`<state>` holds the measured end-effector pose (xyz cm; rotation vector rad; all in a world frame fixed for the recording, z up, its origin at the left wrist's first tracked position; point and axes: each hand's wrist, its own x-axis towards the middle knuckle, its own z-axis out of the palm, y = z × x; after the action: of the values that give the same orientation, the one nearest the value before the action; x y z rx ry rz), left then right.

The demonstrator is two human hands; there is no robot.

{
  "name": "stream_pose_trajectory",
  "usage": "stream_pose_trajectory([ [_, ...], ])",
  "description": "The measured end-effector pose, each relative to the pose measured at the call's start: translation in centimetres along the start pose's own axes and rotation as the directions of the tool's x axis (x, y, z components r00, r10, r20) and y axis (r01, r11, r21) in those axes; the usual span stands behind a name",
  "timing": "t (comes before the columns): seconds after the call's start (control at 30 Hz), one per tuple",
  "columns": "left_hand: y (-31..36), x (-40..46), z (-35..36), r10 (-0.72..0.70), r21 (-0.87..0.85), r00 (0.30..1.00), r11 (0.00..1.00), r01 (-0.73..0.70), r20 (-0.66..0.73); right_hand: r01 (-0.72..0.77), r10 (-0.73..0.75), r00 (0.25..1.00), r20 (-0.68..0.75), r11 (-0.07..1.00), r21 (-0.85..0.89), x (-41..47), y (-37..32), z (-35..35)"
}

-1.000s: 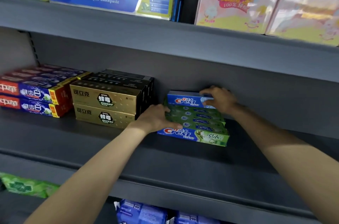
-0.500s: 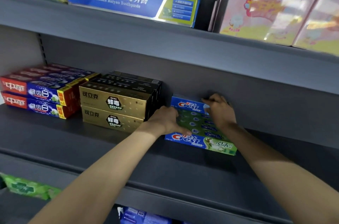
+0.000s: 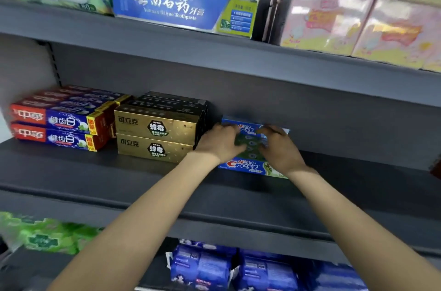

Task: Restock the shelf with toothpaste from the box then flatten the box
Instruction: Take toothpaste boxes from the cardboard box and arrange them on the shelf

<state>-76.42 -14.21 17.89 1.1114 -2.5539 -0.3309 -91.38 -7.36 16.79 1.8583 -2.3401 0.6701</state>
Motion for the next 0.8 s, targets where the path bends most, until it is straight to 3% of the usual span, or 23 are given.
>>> stream_pose_trajectory([
  [0.17, -0.1, -6.1, -1.4, -0.009, 0.018, 0.992, 1.000, 0.011, -0.127, -0.040, 0.037, 0.997, 0.062, 0.998, 0.056, -4.9, -3.5, -0.6],
  [0.37, -1.1, -17.9, -2.3, 0.097, 0.354, 0.980, 0.935, -0.030, -0.172, 0.017, -0.058, 0.983, 0.175, 0.973, 0.229, -12.9, -9.4, 1.5],
  [0.53, -5.2, -27.0, -1.8, -0.120, 0.314, 0.987, 0.938, 0.147, -0.104, 0.051, -0.128, 0.945, 0.301, 0.967, 0.250, -18.8, -16.4, 5.2],
  [0.8, -18.8, -42.3, -3.5, -0.401, 0.306, 0.916, 0.869, 0.388, -0.024, 0.104, -0.264, 0.848, 0.460, 0.933, 0.345, -25.7, -31.7, 13.5],
])
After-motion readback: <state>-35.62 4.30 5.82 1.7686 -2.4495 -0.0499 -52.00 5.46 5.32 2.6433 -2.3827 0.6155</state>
